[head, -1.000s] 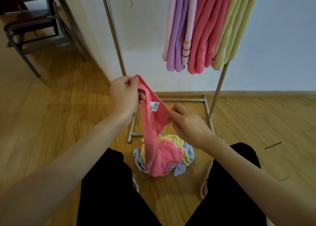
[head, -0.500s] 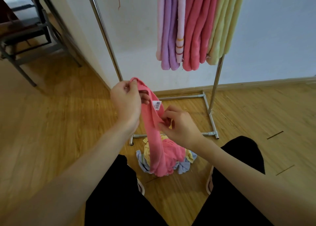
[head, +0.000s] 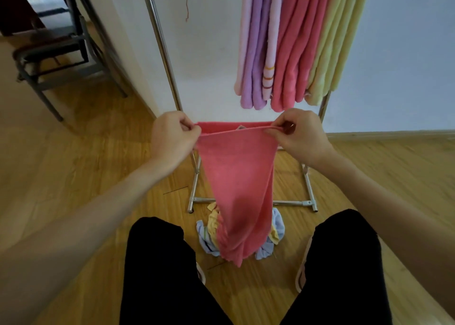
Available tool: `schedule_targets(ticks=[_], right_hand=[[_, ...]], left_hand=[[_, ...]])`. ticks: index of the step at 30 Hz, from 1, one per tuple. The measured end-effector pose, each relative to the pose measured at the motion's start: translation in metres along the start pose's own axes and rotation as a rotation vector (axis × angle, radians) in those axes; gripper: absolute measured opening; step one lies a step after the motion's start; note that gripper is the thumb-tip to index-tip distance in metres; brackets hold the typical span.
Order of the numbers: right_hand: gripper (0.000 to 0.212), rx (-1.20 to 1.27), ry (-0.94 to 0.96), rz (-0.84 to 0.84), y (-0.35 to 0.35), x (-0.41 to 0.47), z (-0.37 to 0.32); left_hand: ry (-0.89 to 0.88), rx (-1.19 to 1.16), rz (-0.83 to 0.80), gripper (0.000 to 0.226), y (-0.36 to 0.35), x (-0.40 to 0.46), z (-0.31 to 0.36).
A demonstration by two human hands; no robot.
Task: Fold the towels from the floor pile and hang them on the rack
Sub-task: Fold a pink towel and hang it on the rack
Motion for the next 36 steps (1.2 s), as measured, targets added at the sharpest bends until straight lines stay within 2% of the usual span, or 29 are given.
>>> schedule_targets(ticks=[8,13,19,22,24,26,30,33,36], right_hand=[[0.015,0.073,0.017,0.192,0.052,0.064,-0.030],[0.016,0.066,0.060,0.301,0.077,0.088,-0.044],[0.021,0.062,0.087,0.298,0.088,0.090,-0.039],[0.007,0.030,0.068,0.281,0.085,0.083,-0.041],[0.008,0.031,0.059,0.277,0.082,0.081,-0.043],[0.011,0.019,0.048,0.287,0.079,0.082,-0.044],[0.015,-0.019,0.044,0.254,0.067,0.080,-0.047],[0.017,-0.006,0.049,0.201,0.056,0.074,-0.048],[0.012,-0.039,0.096,0.169,0.046,0.068,-0.052]], left_hand=[[-0.283,0.015,0.166,0.010,0.033,0.061,0.073],[-0.344,-0.015,0.237,0.013,0.046,0.086,0.110],[-0.384,0.023,0.066,0.004,0.041,0.085,0.117],[-0.376,0.040,-0.073,0.017,0.031,0.080,0.117],[-0.379,0.007,-0.203,0.029,0.025,0.072,0.119],[-0.425,-0.033,-0.335,0.031,0.020,0.056,0.123],[-0.530,-0.071,-0.494,0.037,0.015,0.029,0.124],[-0.599,0.018,-0.584,0.049,0.012,0.019,0.110],[-0.604,0.073,-0.707,0.050,0.011,0.012,0.100]])
Point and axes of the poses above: each hand's wrist, its own x-axis towards the middle knuckle, its own y-axis out of the back of the hand, z = x × y, the point moved 4 cm from there along x, towards the middle knuckle, and after that the axes turned 10 degrees about z, right-handed, at the moved point
